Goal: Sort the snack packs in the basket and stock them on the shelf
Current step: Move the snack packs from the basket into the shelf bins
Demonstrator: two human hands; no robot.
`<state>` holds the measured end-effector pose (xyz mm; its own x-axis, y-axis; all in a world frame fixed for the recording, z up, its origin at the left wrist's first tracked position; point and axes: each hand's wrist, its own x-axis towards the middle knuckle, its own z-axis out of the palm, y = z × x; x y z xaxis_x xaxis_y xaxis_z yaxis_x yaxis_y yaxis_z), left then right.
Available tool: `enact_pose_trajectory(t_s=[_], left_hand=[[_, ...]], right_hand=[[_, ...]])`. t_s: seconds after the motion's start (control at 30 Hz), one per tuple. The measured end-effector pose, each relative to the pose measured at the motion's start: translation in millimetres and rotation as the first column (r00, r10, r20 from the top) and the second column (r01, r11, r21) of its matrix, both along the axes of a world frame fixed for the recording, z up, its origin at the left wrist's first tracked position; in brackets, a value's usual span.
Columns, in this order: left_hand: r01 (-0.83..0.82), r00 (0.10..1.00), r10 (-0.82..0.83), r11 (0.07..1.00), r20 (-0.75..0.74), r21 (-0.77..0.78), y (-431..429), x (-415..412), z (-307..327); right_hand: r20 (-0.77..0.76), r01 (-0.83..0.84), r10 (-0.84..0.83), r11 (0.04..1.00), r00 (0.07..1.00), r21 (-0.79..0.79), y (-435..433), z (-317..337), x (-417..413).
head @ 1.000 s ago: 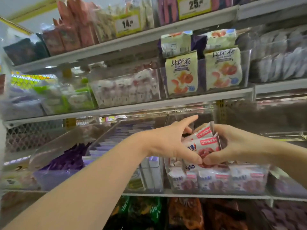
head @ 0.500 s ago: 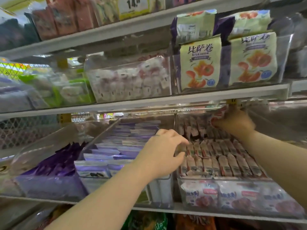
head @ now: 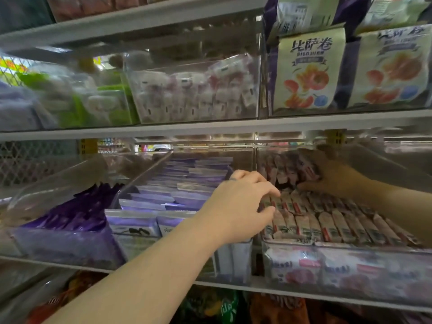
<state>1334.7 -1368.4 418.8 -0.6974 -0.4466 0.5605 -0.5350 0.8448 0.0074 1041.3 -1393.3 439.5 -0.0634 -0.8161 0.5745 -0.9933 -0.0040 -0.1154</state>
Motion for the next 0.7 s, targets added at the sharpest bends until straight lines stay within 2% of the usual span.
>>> enact_pose_trajectory(t_s=[0.1,0.2,0.27,0.37,0.43,0.5,0.6,0.63,0.7], left_hand=[[0.001,1.000,-0.001,1.000,0.001,0.004,-0.6,0.8,-0.2],[0.002,1.000,-0.002,1.000,-0.004,0.004,-1.1,0.4,-0.3],[0.002,1.000,-0.002,1.000,0.000,-0.001,-1.2,-0.7,-0.1],[-0.002,1.000,0.002,1.000,0.000,-0.013,-1.5,-1.1,-0.4],[-0.003,1.000,0.003,1.000,-0.003,-0.018,-2.3,-1.3,-1.5],[-0.004,1.000,0.004,1.000,-0.003,-0.020,-2.6,-1.2,-2.5],[0.000,1.000,0.000,1.000,-0.010,-0.019,-3.4,-0.8,-2.3],[0.002,1.000,-0.002,1.000,-0.011,-0.021,-3.6,-0.7,-2.7],[0.006,1.000,-0.006,1.000,-0.012,-0.025,-4.3,-0.7,-3.2]], right_hand=[[-0.206,-0.015,0.040,0.992,0.978,0.122,1.3,10.4,4.3],[-0.286,0.091,-0.028,0.974,0.958,0.209,-4.8,20.9,0.5],[-0.268,0.190,-0.142,0.968,0.953,0.163,-12.7,24.7,-0.8],[-0.179,0.199,-0.196,0.980,0.964,0.000,-21.8,15.1,7.7],[-0.191,0.210,-0.224,0.973,0.956,-0.091,-24.5,3.5,6.8],[-0.250,0.222,-0.226,0.974,0.942,-0.045,-22.7,4.8,2.3],[-0.318,0.209,-0.145,0.962,0.937,0.175,-16.9,24.0,2.5],[-0.321,0.176,-0.114,0.970,0.940,0.170,-17.2,24.5,4.9],[-0.333,0.103,-0.091,0.995,0.938,0.018,-20.6,15.7,7.2]])
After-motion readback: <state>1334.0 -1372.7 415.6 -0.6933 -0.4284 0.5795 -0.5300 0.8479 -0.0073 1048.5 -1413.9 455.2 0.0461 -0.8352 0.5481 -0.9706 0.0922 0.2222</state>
